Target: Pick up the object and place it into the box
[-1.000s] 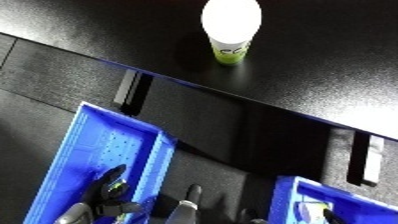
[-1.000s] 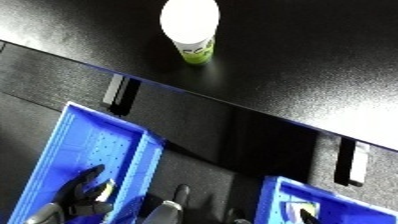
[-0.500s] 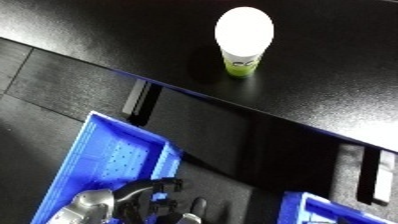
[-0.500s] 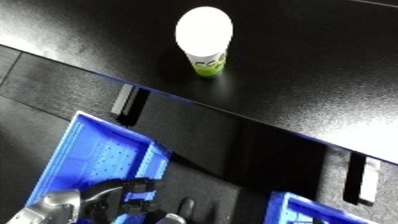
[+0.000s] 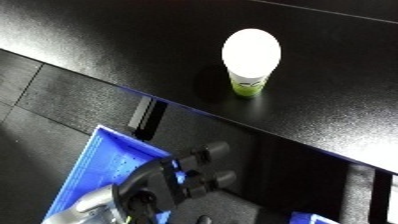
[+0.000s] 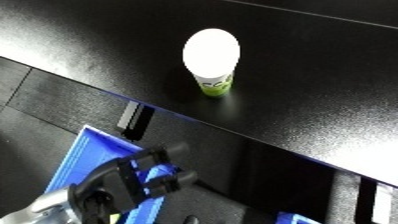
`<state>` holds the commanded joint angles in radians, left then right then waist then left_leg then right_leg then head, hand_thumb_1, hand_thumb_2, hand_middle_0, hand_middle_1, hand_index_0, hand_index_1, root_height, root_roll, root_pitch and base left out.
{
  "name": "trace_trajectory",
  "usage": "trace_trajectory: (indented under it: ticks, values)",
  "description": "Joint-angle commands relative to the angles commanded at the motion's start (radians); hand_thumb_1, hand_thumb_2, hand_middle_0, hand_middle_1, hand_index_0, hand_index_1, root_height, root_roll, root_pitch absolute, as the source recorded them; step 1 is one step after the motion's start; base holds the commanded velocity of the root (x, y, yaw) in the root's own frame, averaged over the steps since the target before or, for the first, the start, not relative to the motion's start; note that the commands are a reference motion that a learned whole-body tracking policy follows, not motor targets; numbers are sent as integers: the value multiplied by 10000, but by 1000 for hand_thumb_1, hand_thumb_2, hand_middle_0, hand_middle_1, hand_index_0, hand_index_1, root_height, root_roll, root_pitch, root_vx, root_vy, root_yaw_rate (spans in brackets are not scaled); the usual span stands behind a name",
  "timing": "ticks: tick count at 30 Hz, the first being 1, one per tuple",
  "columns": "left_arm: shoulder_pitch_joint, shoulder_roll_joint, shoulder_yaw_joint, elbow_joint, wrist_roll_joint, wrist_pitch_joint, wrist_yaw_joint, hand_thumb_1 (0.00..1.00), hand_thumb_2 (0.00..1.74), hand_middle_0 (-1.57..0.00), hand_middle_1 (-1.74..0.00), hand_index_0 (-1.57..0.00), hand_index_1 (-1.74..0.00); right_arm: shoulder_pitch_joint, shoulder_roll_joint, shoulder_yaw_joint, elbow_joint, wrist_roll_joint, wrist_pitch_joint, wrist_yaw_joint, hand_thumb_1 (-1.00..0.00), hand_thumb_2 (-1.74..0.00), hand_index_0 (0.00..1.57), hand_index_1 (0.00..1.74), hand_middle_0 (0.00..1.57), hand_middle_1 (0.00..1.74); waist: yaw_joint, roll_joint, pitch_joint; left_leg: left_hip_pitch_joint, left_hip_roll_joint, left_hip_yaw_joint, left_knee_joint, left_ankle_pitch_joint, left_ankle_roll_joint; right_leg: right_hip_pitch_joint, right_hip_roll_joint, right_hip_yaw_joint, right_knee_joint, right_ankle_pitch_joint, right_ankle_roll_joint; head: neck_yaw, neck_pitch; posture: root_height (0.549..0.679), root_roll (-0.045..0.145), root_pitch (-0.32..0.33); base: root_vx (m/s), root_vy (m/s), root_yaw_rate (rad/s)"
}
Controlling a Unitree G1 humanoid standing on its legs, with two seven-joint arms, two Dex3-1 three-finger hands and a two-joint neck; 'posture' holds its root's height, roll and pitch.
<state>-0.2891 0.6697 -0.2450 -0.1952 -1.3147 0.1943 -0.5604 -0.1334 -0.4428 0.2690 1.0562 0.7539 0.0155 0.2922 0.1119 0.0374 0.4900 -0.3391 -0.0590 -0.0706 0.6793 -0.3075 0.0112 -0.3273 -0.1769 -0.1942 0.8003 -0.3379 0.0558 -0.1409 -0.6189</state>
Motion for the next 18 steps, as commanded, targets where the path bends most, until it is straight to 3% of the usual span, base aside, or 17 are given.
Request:
trace_trajectory:
  ticks: [5,8,13,18]
  values:
    - [152,-977,1651,49,1008,-1374,1049,0,0,0,0,0,0,263,354,-290,49,-180,-231,166,0,0,0,0,0,0,185,-163,-20,1,-30,-97,-60,31,-37,-30,17,-73,79,-80,-60,191,-16,636,39,-61,26,-41,19]
    - [199,-1344,2494,34,1863,-2231,1784,0,0,0,0,0,0,388,499,-343,-8,-273,-317,214,0,0,0,0,0,0,216,-246,-30,49,-24,-131,-124,53,-46,-10,39,-106,124,-146,-107,219,-70,636,38,-61,30,-22,-20]
    - [-24,-1428,3256,41,3396,-3442,2849,0,0,0,0,0,0,480,621,-296,8,-302,-422,335,0,0,0,0,0,0,171,-351,-36,76,14,-115,-126,73,-62,4,72,-125,213,-232,-160,118,-30,635,37,-63,21,-13,-35]
    - [-427,-1203,3363,13,4527,-3837,3839,0,0,0,0,0,0,486,660,-209,-9,-259,-347,419,0,0,0,0,0,0,34,-381,-66,99,68,-57,-81,72,-55,-16,107,-83,347,-311,-196,-99,51,633,36,-66,23,7,-61]
